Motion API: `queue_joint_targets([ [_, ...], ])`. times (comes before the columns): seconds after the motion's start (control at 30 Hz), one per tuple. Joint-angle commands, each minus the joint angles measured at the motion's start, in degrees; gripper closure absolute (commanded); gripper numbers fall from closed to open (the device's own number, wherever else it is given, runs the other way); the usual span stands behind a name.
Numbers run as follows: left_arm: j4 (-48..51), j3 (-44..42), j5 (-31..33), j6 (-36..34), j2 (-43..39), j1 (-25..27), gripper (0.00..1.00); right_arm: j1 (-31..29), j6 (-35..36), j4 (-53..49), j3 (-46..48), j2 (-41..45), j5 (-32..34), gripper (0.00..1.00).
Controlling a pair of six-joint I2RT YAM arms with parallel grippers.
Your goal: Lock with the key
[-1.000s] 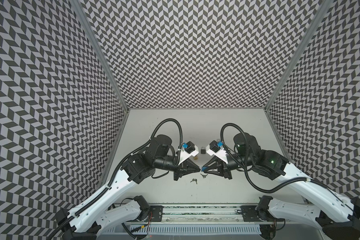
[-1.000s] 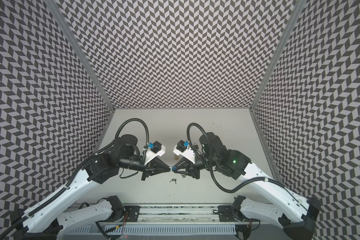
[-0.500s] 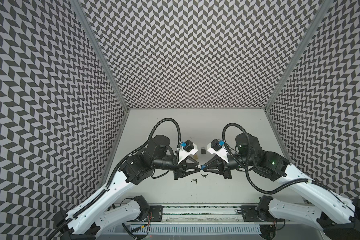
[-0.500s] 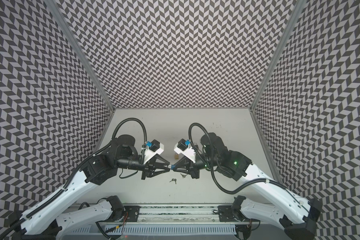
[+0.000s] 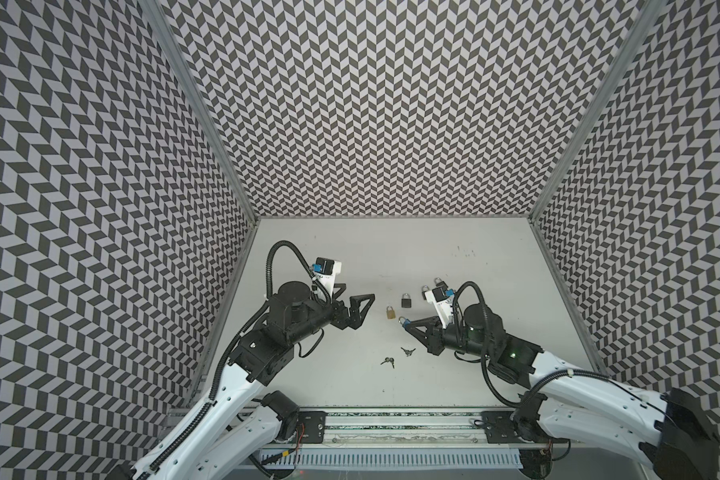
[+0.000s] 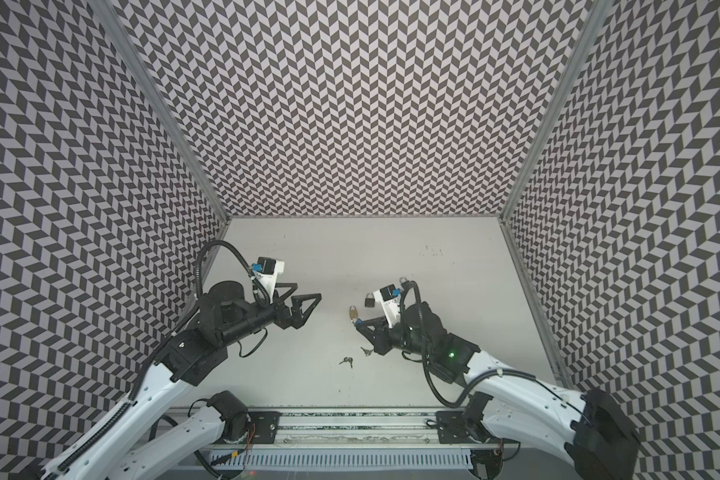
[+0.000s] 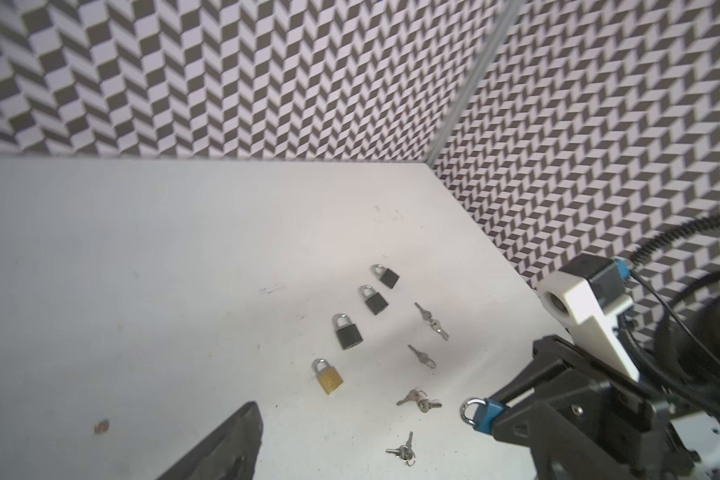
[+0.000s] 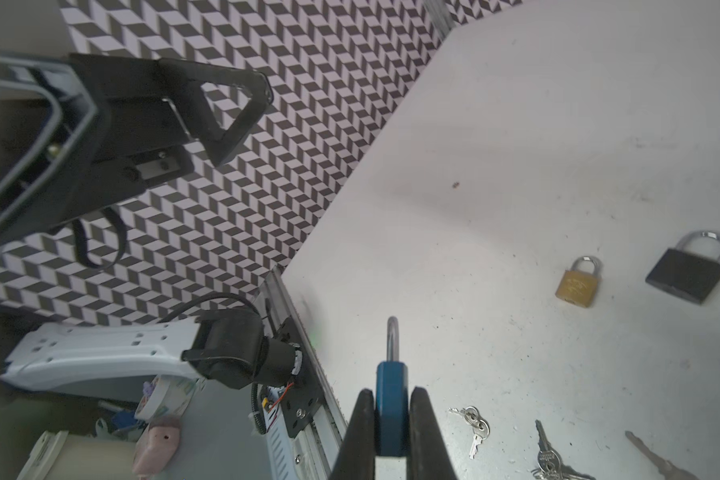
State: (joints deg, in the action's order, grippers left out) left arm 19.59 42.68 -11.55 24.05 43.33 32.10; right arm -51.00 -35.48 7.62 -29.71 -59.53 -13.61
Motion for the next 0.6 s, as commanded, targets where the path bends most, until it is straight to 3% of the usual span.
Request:
queue_joint_targets([
  [0.0, -5.14, -3.92, 2.36, 8.61, -0.76, -1.56, 0.0, -2.42, -8.47, 10.56, 0.12, -5.62, 7.77, 1.0],
  [0.23, -5.06, -7.58, 3.07, 9.84, -1.95, -3.17, 0.0, -3.82, -11.62, 18.56, -1.55, -20.51, 10.16, 1.0],
  [0.57, -3.74, -8.56, 1.8, 9.56, -3.38, -4.85, 0.0, -3.8, -13.11, 21.6, -8.8, -36.7, 11.06, 1.0],
])
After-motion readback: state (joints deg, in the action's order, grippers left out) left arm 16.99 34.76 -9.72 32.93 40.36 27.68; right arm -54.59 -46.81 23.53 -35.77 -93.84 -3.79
